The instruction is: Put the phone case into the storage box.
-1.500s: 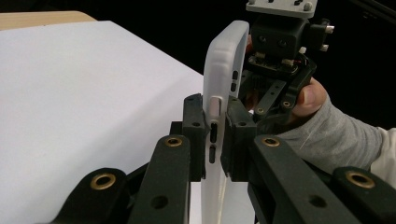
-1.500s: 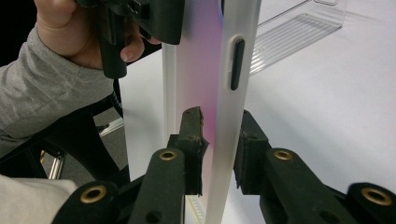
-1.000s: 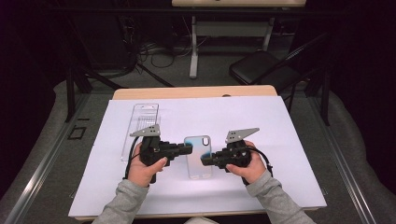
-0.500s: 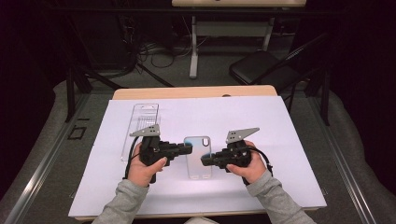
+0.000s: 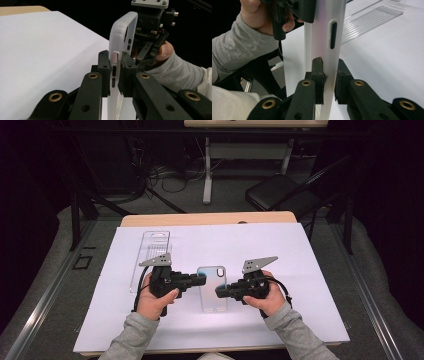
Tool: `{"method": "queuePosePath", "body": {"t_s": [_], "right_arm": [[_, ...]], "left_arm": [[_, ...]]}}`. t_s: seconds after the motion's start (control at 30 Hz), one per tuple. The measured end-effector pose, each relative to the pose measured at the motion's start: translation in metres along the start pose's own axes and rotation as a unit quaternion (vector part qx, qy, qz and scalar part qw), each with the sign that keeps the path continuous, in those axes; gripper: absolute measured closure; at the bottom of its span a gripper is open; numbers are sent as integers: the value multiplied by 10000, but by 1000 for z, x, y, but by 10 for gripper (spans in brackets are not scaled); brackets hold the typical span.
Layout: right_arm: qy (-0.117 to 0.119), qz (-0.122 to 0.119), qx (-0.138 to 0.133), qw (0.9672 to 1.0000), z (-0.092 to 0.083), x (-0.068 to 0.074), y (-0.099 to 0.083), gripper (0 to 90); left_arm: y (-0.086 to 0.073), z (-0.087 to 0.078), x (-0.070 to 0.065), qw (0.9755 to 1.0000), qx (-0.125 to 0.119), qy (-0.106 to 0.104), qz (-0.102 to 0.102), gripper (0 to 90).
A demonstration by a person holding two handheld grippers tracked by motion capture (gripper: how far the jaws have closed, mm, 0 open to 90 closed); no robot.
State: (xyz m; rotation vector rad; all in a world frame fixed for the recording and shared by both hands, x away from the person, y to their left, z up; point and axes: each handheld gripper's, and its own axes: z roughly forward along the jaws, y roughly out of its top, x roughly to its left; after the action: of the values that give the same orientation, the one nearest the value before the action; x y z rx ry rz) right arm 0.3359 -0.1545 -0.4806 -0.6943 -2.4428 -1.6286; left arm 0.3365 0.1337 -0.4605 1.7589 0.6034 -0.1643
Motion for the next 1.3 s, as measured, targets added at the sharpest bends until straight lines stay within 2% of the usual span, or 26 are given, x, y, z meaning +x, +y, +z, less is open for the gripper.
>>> {"method": "queuePosePath", "body": {"t_s": [0.27,0.53,0.73,0.93,1.3], "right_arm": [[-35,-1,13,10000,0,0,0,812],[-67,7,6,10000,0,1,0,814],[-135,-25,23,9999,1,1,-1,814],[-238,-10,1,9997,1,0,-1,814],[-496,-2,-87,9987,0,0,-2,814]], "left_arm": [[0,0,0,10000,-3,61,58,817],[0,0,0,9999,-81,110,27,808],[0,-4,2,9993,-285,207,-98,707],[0,-4,2,9989,-330,308,-79,660],[0,-4,-1,9965,-376,735,91,585]]}}
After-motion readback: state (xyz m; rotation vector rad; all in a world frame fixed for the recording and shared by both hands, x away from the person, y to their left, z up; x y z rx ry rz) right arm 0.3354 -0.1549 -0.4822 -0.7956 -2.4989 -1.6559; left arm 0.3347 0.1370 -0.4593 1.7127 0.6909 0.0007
